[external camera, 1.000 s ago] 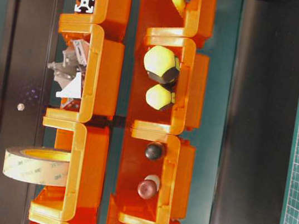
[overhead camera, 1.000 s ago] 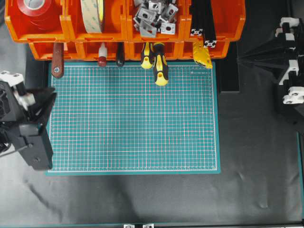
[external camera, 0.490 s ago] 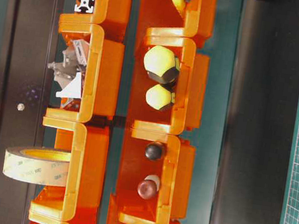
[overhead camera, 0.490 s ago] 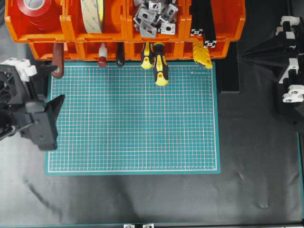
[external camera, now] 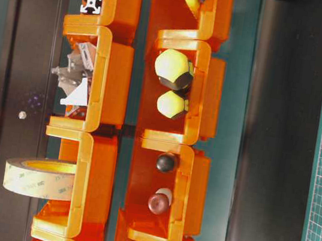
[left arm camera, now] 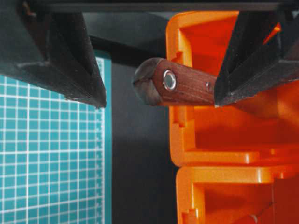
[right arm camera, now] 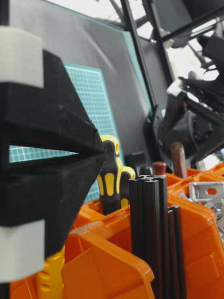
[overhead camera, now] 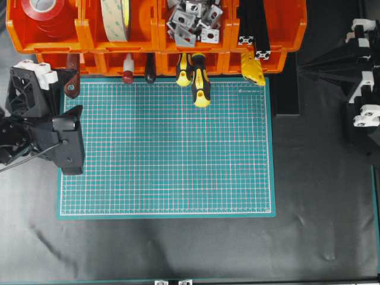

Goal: Pick scraper from container rack with left arm.
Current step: 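Close the left gripper on the brown wooden scraper handle, then pull the scraper out of the rack with the left gripper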

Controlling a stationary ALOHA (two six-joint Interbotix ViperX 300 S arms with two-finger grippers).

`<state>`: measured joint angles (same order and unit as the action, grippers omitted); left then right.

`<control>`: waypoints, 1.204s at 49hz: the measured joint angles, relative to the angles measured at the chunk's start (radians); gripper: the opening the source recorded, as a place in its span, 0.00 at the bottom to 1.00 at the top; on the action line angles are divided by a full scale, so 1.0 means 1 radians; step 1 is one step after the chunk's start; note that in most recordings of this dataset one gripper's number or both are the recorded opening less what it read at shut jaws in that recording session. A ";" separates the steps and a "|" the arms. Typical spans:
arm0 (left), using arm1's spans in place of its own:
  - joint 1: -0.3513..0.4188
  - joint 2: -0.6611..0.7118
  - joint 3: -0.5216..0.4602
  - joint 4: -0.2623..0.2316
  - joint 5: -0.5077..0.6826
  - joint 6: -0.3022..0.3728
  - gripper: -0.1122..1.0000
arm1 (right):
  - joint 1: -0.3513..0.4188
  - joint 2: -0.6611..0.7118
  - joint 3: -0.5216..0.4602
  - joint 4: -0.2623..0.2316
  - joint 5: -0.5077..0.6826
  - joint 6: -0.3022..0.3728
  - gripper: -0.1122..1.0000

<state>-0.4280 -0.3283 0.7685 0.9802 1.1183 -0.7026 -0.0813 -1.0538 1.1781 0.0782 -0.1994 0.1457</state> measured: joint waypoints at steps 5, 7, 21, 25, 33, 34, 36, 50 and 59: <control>0.015 0.000 0.012 0.000 -0.003 0.003 0.92 | -0.002 -0.002 0.000 -0.002 0.000 0.000 0.11; 0.018 0.000 0.017 0.000 -0.005 0.003 0.92 | -0.002 -0.002 0.000 -0.002 -0.002 0.000 0.11; 0.018 0.000 0.015 0.000 -0.009 0.006 0.70 | -0.008 -0.003 0.000 -0.002 -0.002 0.000 0.11; 0.018 0.000 0.014 0.000 -0.002 0.009 0.49 | -0.008 -0.005 0.000 0.000 0.000 0.000 0.11; 0.006 -0.002 0.008 0.002 0.034 0.018 0.45 | -0.008 -0.012 0.000 -0.002 -0.002 0.000 0.11; 0.005 -0.002 0.005 0.002 0.037 0.023 0.45 | -0.008 -0.014 0.000 0.000 -0.002 0.000 0.11; 0.002 -0.002 0.000 0.002 0.041 0.034 0.45 | -0.009 -0.017 0.000 0.000 -0.002 0.000 0.11; -0.067 -0.015 -0.103 0.002 0.146 0.147 0.35 | -0.018 -0.031 0.000 -0.002 -0.002 0.000 0.11; -0.140 -0.037 -0.179 0.002 0.261 0.173 0.30 | -0.021 -0.031 0.000 0.000 -0.002 0.000 0.11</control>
<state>-0.5676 -0.3651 0.5890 0.9817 1.3790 -0.5292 -0.1028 -1.0845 1.1781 0.0782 -0.2010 0.1457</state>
